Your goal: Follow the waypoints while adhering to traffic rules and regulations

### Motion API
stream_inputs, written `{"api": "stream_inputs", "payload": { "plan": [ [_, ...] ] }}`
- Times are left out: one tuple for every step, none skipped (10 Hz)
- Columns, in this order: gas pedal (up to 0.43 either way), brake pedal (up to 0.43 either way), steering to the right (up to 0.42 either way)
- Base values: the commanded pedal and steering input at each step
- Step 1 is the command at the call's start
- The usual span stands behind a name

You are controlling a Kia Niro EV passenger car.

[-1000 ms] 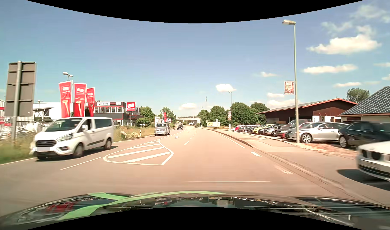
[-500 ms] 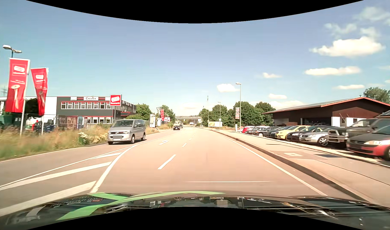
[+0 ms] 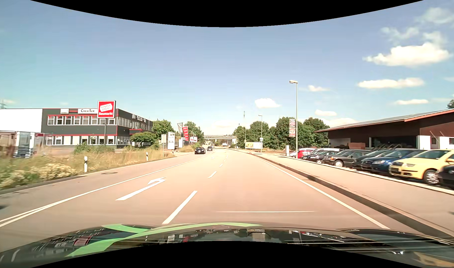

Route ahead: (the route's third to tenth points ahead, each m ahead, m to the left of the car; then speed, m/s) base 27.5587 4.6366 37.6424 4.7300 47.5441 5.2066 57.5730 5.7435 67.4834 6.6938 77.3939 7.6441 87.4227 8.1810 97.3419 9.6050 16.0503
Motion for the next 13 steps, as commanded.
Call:
{"api": "stream_inputs", "payload": {
  "plan": [
    [0.138,0.000,-0.006],
    [0.138,0.000,-0.007],
    [0.138,0.000,-0.007],
    [0.138,0.000,-0.007],
    [0.138,0.000,-0.007],
    [0.138,0.000,-0.007],
    [0.138,0.000,-0.007],
    [0.138,0.000,-0.006],
    [0.138,0.000,-0.006],
    [0.150,0.000,-0.006],
    [0.150,0.000,-0.006],
    [0.138,0.000,-0.006],
    [0.138,0.000,-0.006]
  ]
}}
